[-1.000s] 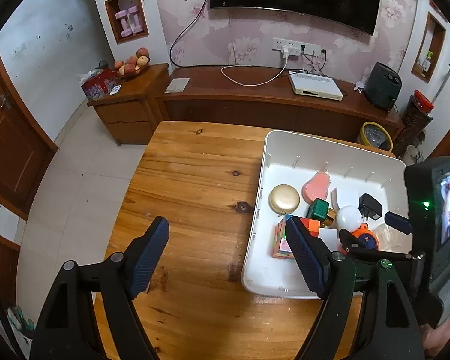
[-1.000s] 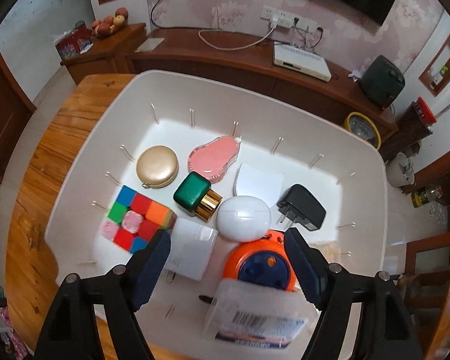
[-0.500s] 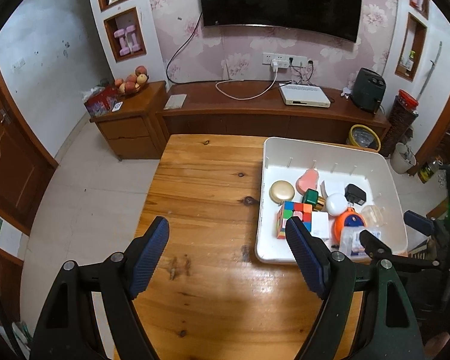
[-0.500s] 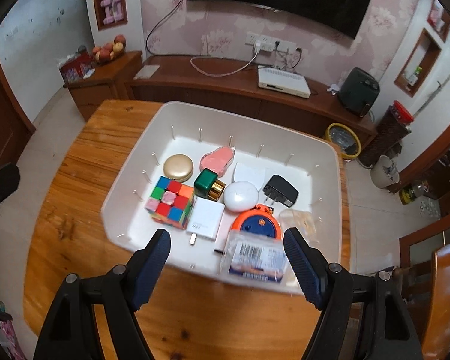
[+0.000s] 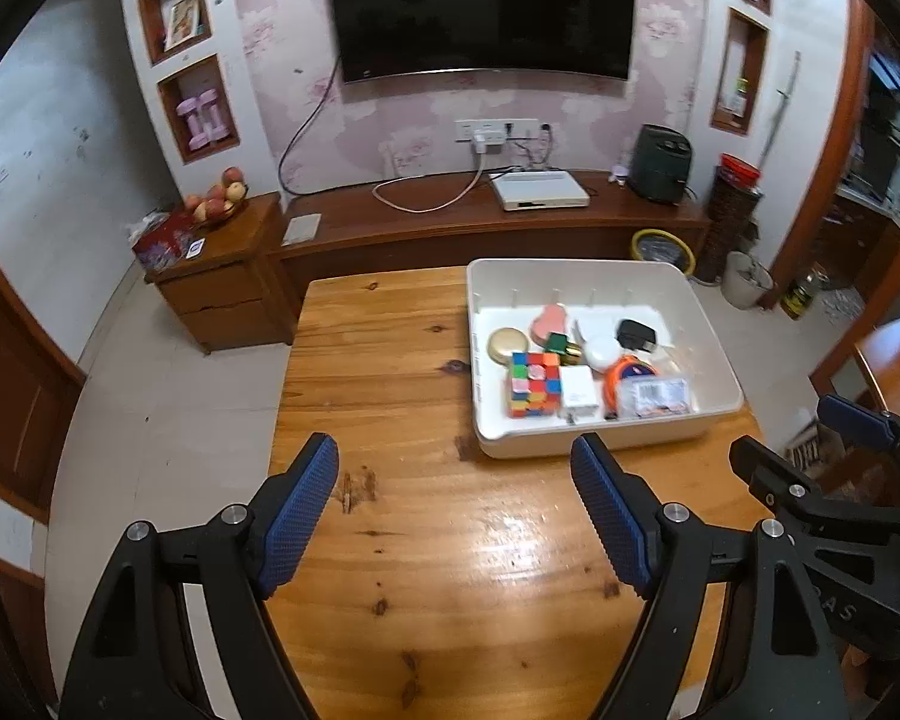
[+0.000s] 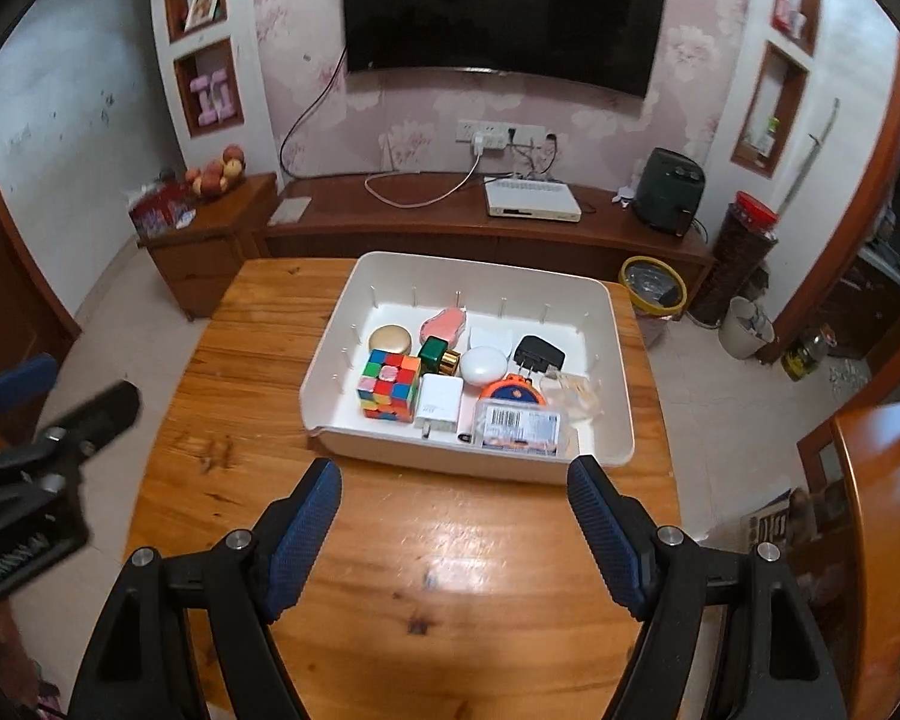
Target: Organize rigid objects
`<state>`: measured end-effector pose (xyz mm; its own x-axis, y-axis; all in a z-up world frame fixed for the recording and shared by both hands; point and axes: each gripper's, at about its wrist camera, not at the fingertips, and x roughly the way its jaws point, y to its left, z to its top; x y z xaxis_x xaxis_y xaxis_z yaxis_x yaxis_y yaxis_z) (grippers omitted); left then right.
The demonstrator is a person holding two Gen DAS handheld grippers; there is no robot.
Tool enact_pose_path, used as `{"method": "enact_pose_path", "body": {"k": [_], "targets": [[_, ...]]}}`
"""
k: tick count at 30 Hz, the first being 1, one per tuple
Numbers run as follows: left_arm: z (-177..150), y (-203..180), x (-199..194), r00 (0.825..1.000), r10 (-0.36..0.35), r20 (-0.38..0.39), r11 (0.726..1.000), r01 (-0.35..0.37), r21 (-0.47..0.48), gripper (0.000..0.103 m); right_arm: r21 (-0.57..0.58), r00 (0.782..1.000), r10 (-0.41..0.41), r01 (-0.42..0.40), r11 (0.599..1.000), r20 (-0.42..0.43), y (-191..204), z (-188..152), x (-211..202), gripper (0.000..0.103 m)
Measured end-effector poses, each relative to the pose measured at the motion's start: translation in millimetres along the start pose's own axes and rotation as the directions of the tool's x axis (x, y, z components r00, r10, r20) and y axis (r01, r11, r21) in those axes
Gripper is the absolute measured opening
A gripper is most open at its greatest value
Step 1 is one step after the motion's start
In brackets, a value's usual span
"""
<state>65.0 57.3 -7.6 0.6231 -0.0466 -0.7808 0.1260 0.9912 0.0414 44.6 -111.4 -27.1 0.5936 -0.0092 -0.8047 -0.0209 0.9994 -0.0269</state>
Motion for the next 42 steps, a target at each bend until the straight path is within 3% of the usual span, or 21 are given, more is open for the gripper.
{"method": "enact_pose_path", "body": {"k": [5,11,19,26,42], "targets": [[-6.8,-7.4,-18.5,0.999,-0.045,0.0,0.999,0.045,0.016,0.082,0.055,0.999,-0.004,0.002,0.998,0.036,-1.2,-18.4,-33.3,0.079],[-14.9,-13.9,-32.5,0.999,-0.051,-0.004,0.999,0.051,0.011,0.082,0.15,0.997,-0.019,0.007,0.989,0.08,-7.1,-37.7,-63.5,0.079],[-27.0,-24.9,-43.1,0.999,-0.048,-0.017,0.998,0.048,0.032,0.082,0.192,0.99,-0.059,0.032,0.981,0.132,-13.1,-51.0,-91.5,0.08],[-24.8,-31.8,-49.9,1.0,-0.02,-0.021,1.0,0.02,-0.019,0.082,0.139,0.986,-0.061,0.04,0.99,0.152,-16.0,-48.8,-102.8,0.08],[-30.0,-37.9,-54.4,0.999,-0.003,-0.05,0.998,-0.001,-0.068,0.082,0.101,0.993,-0.026,0.014,0.995,0.115,-30.7,-47.9,-100.9,0.08]]}}
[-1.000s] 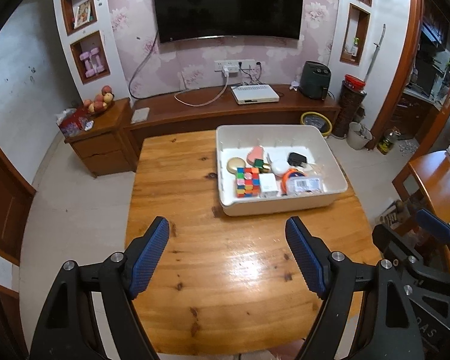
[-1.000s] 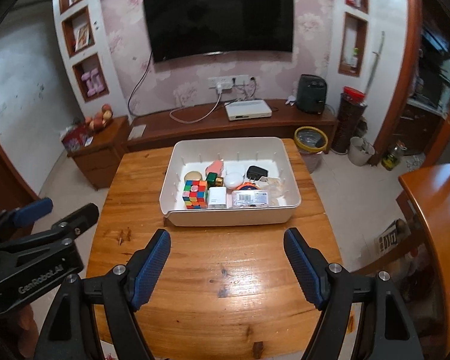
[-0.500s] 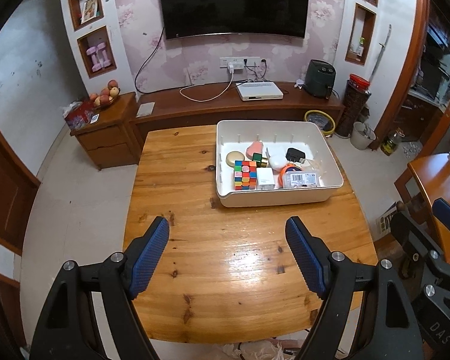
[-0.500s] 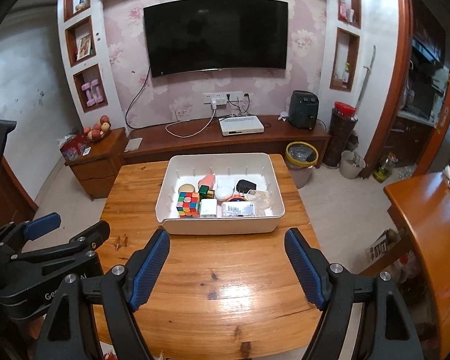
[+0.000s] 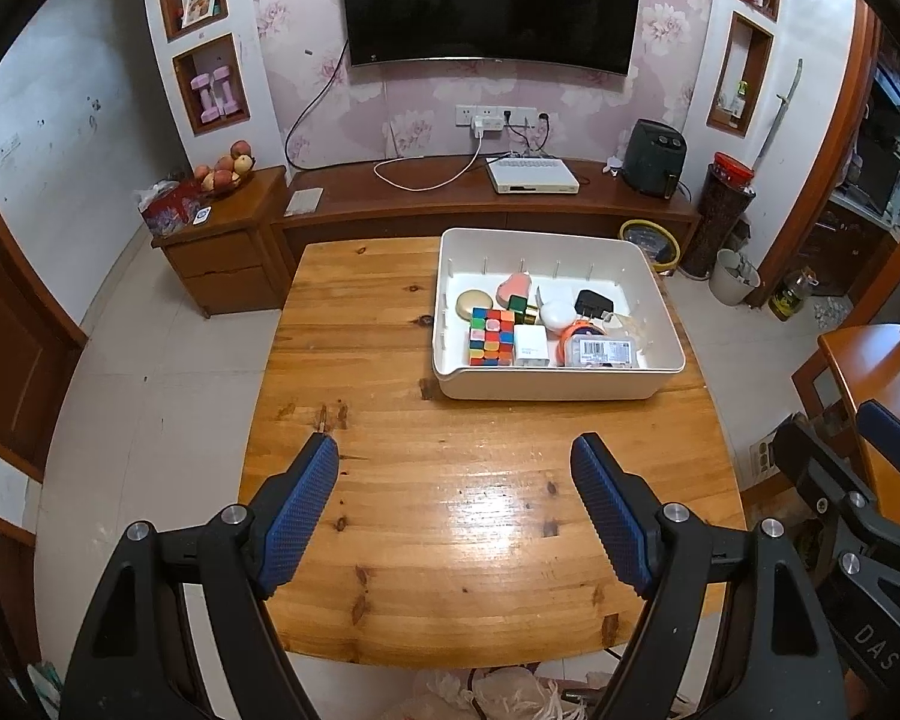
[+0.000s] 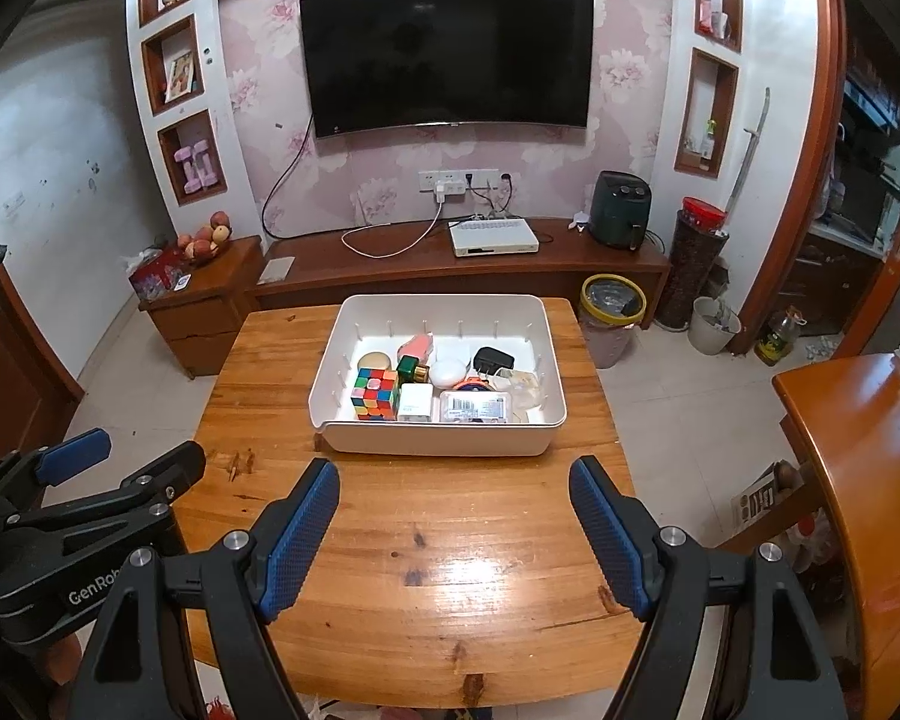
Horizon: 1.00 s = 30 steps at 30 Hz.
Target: Organize rigid objects
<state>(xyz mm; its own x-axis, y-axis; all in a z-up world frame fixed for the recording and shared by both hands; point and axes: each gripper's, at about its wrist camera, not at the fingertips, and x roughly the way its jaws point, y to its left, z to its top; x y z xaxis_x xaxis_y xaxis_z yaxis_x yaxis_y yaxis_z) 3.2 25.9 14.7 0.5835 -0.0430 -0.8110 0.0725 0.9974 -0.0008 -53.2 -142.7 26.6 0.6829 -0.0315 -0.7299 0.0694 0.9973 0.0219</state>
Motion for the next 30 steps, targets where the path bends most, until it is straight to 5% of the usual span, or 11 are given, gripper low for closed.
{"method": "enact_pose_path", "body": {"k": [30], "targets": [[6.5,-3.9,18.2,0.999,-0.012,-0.042,1.0,0.013,0.022,0.082,0.0,0.999,0.017,-0.017,1.0,-0.046,-3.8,6.1,16.4,0.08]]}}
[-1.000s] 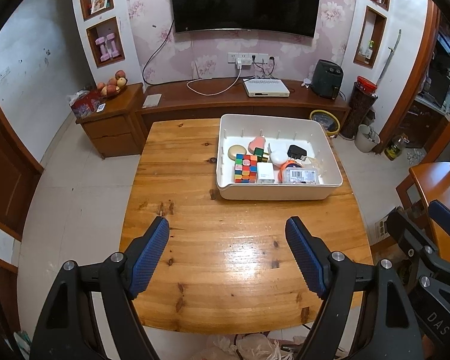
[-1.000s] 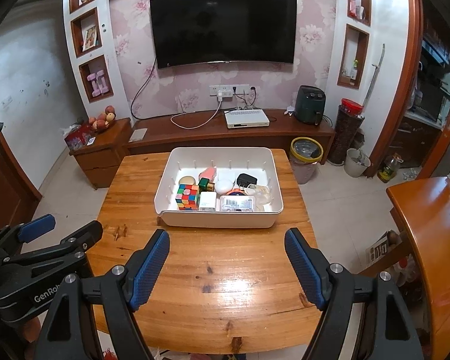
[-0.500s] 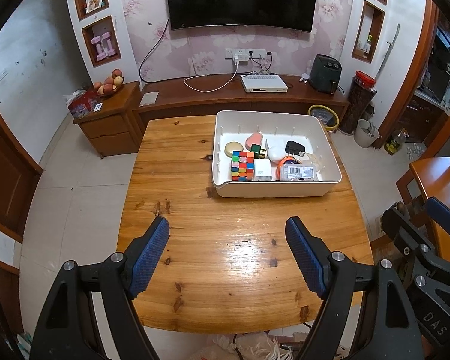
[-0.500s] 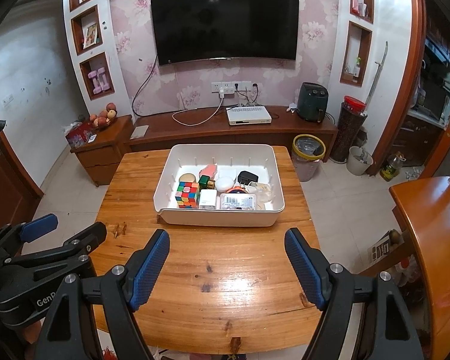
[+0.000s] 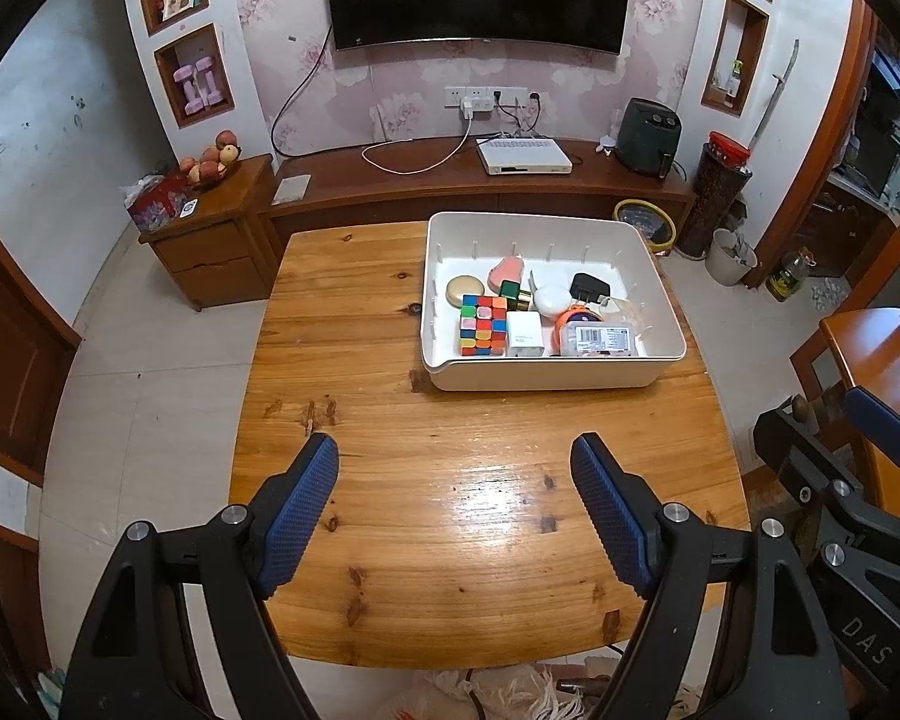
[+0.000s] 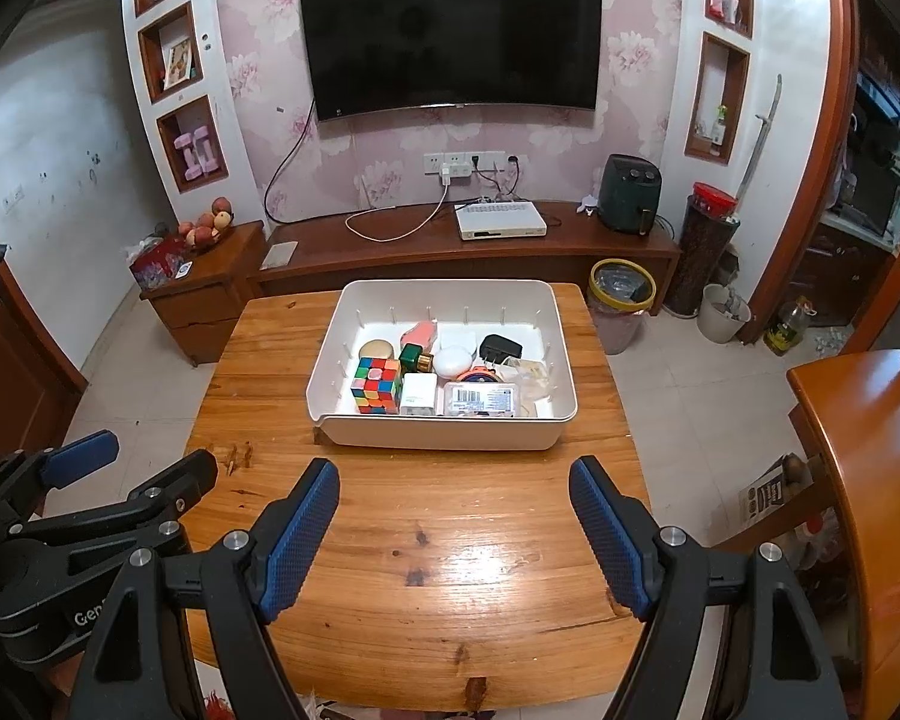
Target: Organize rigid objects
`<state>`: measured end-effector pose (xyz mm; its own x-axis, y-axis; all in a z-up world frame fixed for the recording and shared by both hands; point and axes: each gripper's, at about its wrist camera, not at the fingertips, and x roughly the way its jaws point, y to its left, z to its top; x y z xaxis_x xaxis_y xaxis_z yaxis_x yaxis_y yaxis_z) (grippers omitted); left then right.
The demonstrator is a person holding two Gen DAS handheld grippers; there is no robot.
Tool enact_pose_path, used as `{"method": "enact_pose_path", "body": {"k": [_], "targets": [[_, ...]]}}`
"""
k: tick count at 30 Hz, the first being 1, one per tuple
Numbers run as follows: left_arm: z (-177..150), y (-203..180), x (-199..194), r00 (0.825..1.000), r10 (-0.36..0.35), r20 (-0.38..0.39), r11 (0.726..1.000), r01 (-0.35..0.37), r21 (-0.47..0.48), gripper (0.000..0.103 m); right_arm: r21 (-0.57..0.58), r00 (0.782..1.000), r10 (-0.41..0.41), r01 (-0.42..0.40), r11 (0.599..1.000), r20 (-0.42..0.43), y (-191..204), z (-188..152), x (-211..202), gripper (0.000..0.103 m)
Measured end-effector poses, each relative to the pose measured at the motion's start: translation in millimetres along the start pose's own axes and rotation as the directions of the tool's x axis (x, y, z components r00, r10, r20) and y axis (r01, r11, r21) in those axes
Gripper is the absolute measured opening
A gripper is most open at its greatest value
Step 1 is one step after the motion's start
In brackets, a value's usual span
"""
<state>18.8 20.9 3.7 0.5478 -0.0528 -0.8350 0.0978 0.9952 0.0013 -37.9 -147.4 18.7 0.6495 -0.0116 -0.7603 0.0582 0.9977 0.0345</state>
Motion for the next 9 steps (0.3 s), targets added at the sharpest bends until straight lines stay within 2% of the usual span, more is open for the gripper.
{"method": "enact_pose_path", "body": {"k": [9], "targets": [[1.6,4.3,7.6,1.0,0.002,-0.013,1.0,-0.002,-0.014,0.082,-0.007,1.0,-0.001,0.001,1.0,-0.007,2.3,2.5,6.3,0.08]]}}
